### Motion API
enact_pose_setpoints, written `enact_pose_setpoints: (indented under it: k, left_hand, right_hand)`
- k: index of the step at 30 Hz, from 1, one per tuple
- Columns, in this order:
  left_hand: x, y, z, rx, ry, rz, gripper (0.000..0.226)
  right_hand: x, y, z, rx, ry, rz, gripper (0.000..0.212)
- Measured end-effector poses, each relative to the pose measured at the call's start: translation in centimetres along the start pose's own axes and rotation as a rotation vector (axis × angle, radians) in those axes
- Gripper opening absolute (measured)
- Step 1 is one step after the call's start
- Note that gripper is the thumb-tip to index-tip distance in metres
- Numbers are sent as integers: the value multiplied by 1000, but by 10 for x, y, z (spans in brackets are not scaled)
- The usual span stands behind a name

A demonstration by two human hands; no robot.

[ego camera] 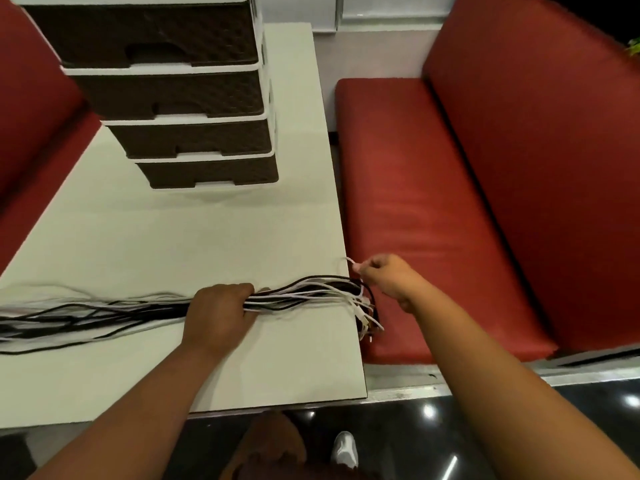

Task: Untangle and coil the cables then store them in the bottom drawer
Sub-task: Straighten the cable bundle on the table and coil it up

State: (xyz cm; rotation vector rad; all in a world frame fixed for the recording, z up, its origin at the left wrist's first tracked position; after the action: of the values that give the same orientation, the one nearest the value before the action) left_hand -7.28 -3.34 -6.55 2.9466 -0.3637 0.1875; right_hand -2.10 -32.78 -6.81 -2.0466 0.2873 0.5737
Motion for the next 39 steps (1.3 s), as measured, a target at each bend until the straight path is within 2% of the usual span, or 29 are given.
enact_pose_setpoints:
  k: [2, 4, 6, 8, 10, 12, 14, 17, 19, 21, 24, 28, 30, 33, 35, 37, 39]
  left_hand:
    - [0, 0, 1, 4, -33, -16, 24]
    - [0, -1, 2, 2, -50, -23, 16]
    - [0, -1, 2, -8, -42, -24, 17]
    - [0, -1, 1, -18, -18, -17, 20]
    - [0, 0, 0, -14, 2, -16, 22]
    - [0, 1, 0, -6, 0, -22, 14]
    - [-1, 2, 0, -2, -4, -25, 9]
    - [-1, 1, -1, -7, 15, -13, 20]
    - [-1, 1, -1, -18, 40, 0, 27]
    - [-1, 1, 0, -29, 53, 5, 31]
    - [-1, 0, 1, -23, 42, 0, 27]
    - [-1, -1, 2, -14, 10, -17, 19]
    - [-1, 0, 1, -24, 20, -12, 20]
    - [-2, 1, -1, -30, 43, 3, 27]
    - [-2, 2, -1, -22, 51, 4, 31]
    - [-1, 2, -2, -13, 45, 5, 30]
    - [-1, 0, -1, -6, 23, 2, 26]
  right_hand:
    - [1, -9, -12, 36, 69, -73, 22]
    - [-2, -23, -28, 205, 71, -106, 23]
    - [-12, -37, -42, 447, -31, -127, 23]
    - [-25, -54, -47, 477, -179, -165, 22]
    - [-33, -67, -48, 459, -219, -233, 22]
    - [-40, -82, -48, 616, -204, -264, 24]
    - [-45, -91, -44, 898, -229, -217, 26]
    - [-51, -92, -24, 1137, -265, 32, 27]
    - [-52, -86, -8, 1128, -311, 151, 28]
    - [-51, -80, -2, 1064, -293, 132, 28]
    - [-50, -82, -24, 1120, -179, -92, 22]
    - [-58, -89, -65, 1370, -278, -328, 13]
    - [-62, -90, -67, 1357, -292, -314, 19]
    - [-64, -84, -63, 1119, -219, -108, 36]
    - [-64, -77, -62, 985, -195, -63, 30]
    - [-64, -74, -69, 999, -115, -134, 22]
    - [-66, -76, -83, 1127, -41, -276, 20]
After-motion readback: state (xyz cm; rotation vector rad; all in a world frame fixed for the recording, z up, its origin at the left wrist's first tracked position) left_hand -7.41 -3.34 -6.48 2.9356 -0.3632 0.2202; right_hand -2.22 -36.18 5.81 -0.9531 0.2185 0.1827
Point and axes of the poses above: each hand's wrist, its own x-axis towards the middle knuckle, its own z-axis out of the palm, y = z × x, the point moved 3 cm from there along x, towards the middle knuckle, and after that the axes turned 2 degrees about -y, right-handed, at the moved point
